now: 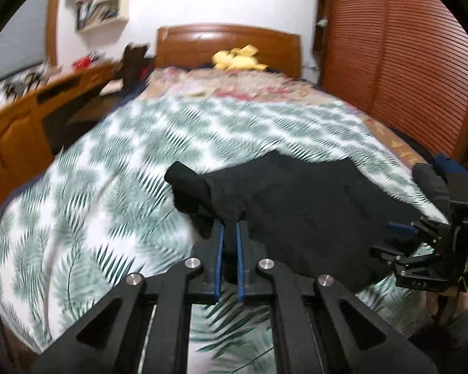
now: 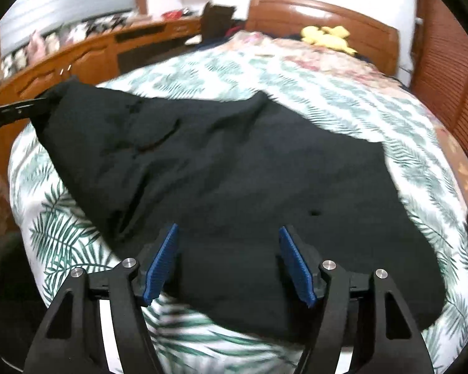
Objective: Fold large clothes
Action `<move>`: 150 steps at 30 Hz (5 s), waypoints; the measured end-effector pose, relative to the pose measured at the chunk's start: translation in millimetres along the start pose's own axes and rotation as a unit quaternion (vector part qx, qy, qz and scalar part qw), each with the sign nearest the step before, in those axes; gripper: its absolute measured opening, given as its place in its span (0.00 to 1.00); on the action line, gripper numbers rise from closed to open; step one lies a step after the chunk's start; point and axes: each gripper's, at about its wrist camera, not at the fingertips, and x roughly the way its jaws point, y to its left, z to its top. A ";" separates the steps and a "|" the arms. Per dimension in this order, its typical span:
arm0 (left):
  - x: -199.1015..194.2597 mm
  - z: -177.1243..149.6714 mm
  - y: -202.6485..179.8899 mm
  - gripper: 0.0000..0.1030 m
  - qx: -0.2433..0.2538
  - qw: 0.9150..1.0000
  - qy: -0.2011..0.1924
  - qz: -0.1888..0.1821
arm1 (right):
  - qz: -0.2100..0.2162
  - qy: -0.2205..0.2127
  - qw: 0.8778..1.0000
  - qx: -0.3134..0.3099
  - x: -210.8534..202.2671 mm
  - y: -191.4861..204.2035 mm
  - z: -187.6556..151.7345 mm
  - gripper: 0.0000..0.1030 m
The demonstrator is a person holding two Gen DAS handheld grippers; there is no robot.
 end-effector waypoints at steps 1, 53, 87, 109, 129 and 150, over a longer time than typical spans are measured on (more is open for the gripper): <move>-2.1 8.5 -13.0 0.02 0.013 1.000 -0.007 -0.007 | 0.000 -0.004 1.000 0.011 -7.2 -10.9 -2.1 0.66; 15.8 -13.6 -154.6 0.15 0.111 0.985 0.017 -0.129 | 0.000 -0.094 0.992 0.087 -129.6 -90.2 -52.4 0.61; 28.2 -52.6 -109.6 0.15 0.083 0.988 0.050 -0.116 | 0.036 -0.079 0.993 0.080 -81.4 -65.1 -20.0 0.12; 26.9 -52.3 -120.2 0.15 0.088 0.987 0.045 -0.126 | -0.105 -0.050 0.987 0.111 -88.7 -118.2 -43.4 0.09; 27.0 -56.2 -114.0 0.15 0.083 0.988 0.046 -0.124 | -0.054 -0.127 0.990 0.030 -94.8 -57.7 -16.6 0.52; 39.6 -21.3 -119.6 0.27 0.095 0.986 0.005 -0.134 | -0.037 0.014 0.998 0.054 -25.7 -70.0 -41.1 0.52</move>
